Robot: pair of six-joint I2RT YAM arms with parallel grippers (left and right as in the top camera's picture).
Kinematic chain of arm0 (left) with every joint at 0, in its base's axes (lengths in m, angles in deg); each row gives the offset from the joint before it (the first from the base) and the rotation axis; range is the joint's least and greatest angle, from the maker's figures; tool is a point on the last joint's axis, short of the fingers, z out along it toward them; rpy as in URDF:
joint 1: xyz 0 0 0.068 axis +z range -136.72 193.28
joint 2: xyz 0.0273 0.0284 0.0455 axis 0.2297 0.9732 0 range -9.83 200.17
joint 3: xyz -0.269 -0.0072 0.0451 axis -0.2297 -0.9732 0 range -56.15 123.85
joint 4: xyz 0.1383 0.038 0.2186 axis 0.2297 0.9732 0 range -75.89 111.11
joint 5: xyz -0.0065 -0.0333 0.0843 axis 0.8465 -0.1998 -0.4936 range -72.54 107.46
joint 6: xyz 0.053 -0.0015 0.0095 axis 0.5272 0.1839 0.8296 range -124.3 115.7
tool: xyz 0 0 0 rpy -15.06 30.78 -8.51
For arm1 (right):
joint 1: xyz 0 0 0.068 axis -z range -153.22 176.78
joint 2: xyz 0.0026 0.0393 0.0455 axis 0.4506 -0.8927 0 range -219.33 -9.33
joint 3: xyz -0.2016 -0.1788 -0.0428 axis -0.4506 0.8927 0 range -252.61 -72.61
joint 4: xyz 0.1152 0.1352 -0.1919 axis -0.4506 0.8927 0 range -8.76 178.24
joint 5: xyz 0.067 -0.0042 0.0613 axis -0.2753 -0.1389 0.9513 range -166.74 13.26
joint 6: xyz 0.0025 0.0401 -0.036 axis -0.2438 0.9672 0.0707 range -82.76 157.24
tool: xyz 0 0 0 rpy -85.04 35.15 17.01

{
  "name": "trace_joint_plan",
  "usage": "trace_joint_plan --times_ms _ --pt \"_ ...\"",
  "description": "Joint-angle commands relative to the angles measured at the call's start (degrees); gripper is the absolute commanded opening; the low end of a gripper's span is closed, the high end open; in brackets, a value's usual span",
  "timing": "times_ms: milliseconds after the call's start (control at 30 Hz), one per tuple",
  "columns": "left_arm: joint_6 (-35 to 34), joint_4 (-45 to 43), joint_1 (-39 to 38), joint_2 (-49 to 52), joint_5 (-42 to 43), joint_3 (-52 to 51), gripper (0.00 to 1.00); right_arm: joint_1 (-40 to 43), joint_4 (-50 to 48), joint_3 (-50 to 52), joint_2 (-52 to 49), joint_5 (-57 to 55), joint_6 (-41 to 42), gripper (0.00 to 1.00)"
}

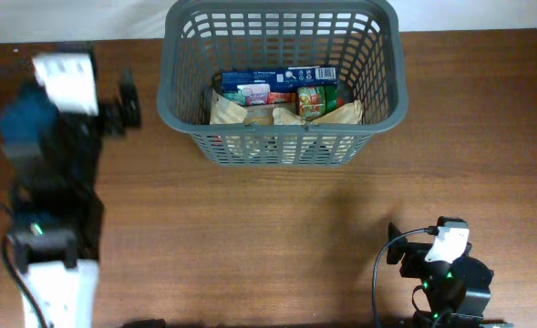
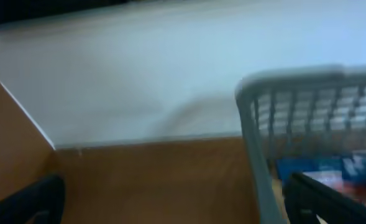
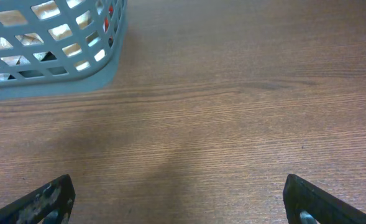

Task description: Pack container

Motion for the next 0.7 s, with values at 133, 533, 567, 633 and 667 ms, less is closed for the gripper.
trace_joint_plan --times_ms 133,533,567,633,667 --pt "1.1 -16.1 0.0 -25.3 -0.1 -37.0 0.99 0.3 -0.1 0.3 0.6 0.7 -0.4 0.99" --pt "0.5 -15.5 -0.1 -53.6 1.4 -58.8 0.99 0.3 -0.1 0.3 0.6 0.7 -0.4 0.99" --pt "0.5 -15.5 -0.1 -54.5 1.8 -59.4 0.99 0.3 -0.1 0.3 0.6 0.7 -0.4 0.99" --pt "0.5 -15.6 -0.1 -56.3 2.9 -60.7 0.99 0.3 -0.1 0.3 0.7 0.7 -0.4 0.99" --pt "0.5 -15.5 -0.1 -57.1 3.1 -61.2 0.99 0.3 -0.1 0.3 0.7 0.7 -0.4 0.99"
